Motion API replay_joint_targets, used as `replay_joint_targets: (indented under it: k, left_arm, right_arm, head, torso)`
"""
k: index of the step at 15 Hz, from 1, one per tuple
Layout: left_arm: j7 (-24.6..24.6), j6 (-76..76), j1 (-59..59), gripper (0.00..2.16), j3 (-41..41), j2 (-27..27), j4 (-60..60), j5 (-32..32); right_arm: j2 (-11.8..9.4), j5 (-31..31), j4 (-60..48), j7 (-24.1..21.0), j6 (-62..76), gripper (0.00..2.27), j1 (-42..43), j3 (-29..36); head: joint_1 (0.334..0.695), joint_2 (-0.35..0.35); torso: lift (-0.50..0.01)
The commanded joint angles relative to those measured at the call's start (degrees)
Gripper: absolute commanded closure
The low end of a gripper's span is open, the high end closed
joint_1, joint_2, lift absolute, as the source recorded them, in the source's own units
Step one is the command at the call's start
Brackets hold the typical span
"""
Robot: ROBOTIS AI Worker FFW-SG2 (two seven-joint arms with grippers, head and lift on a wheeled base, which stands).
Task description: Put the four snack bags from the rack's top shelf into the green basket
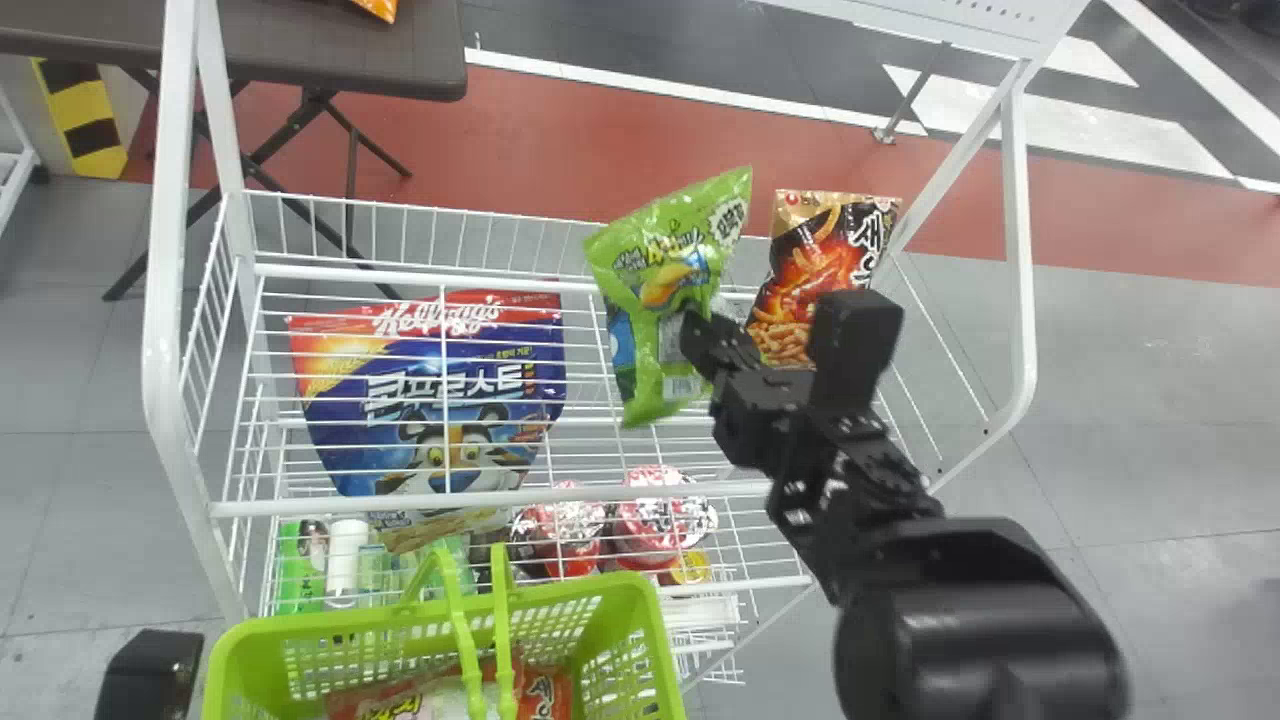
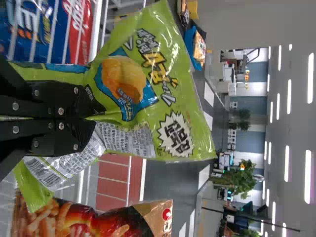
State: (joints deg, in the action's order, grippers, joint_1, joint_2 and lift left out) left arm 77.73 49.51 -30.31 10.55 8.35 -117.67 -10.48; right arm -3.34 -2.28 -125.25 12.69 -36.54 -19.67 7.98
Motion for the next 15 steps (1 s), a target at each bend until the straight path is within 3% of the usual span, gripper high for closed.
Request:
replay_joint_targets:
  k: [1,5,9,12,14,15]
  left_arm:
    - [-0.04,-0.33,-0.01,1.58,0.00,0.00,-0.10,0.02]
    - [-0.39,-1.21,-0.54,1.58,-0.27,-0.09,-0.28,0.02]
    - [-0.12,-2.09,-0.98,1.58,-0.53,-0.35,-0.19,-0.06]
    - [-0.12,-3.67,-1.24,1.58,-0.44,-0.44,-0.01,-0.24]
    - [-0.04,-3.84,-1.33,1.58,-0.18,-0.53,-0.10,-0.15]
    - [-0.04,-4.02,-1.42,1.58,-0.09,-0.53,-0.19,-0.15]
  right_arm:
    - [0.00,-5.19,-11.86,1.02,-12.82,2.16,-7.49,3.18]
    - [0.09,-16.62,-23.73,4.97,-32.68,2.16,-16.10,10.03]
    - [2.37,-30.77,-24.25,12.36,-53.25,2.16,-18.92,17.42]
    - [2.37,-31.56,-21.53,14.91,-53.54,2.16,-20.67,17.50]
    - [2.20,-28.31,-17.31,13.68,-53.54,2.15,-20.85,15.66]
    - [1.84,-26.55,-15.82,12.88,-53.54,2.04,-20.15,15.04]
  head:
    - [0.695,-0.350]
    - [0.695,-0.350]
    - [0.695,-0.350]
    - [0.695,-0.350]
    - [0.695,-0.350]
    - [0.695,-0.350]
  torso:
    - [0.000]
    - [0.000]
    - [0.000]
    - [0.000]
    - [0.000]
    - [0.000]
